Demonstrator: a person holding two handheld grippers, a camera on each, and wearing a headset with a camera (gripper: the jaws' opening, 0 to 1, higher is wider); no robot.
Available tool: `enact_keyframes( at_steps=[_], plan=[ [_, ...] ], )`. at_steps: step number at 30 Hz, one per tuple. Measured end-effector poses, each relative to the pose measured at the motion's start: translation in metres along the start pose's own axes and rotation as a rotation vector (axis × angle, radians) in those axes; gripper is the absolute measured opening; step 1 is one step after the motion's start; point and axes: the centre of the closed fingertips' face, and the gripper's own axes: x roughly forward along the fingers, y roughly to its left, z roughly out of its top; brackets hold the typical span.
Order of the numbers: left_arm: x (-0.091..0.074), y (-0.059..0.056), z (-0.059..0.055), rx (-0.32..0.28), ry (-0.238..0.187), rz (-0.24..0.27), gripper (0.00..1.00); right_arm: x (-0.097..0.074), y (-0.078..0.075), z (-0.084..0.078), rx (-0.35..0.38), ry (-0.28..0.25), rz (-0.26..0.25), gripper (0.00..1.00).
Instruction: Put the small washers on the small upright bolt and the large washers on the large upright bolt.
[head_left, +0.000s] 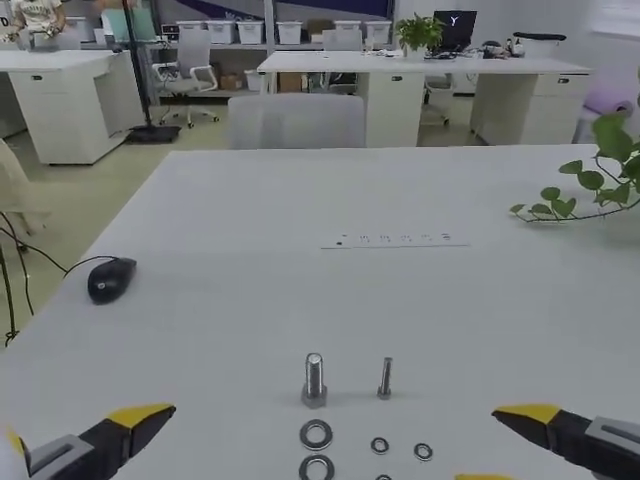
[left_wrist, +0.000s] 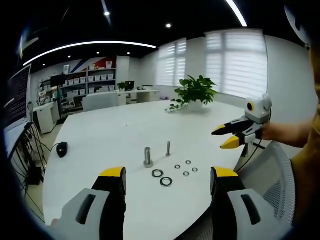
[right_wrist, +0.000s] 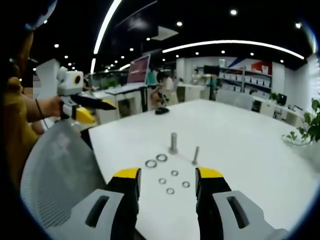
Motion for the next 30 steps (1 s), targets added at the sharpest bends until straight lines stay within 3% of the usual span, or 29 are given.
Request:
enact_keyframes(
  at_steps=[16,21,30],
  plan=[
    [0.002,-0.006,-0.001,-0.001,-0.006,-0.012,0.67,-0.005,0.0,-0.007,-0.015,0.029,0.001,0.45],
    [0.002,-0.006,-0.003,-0.004,-0.004,-0.009,0.67,-0.001,0.003,-0.013,-0.067,0.07,0.041,0.44],
    [0.006,-0.007,-0.005,-0.016,0.001,-0.014,0.67,0.017,0.002,-0.031,-0.192,0.213,0.175,0.43]
  ],
)
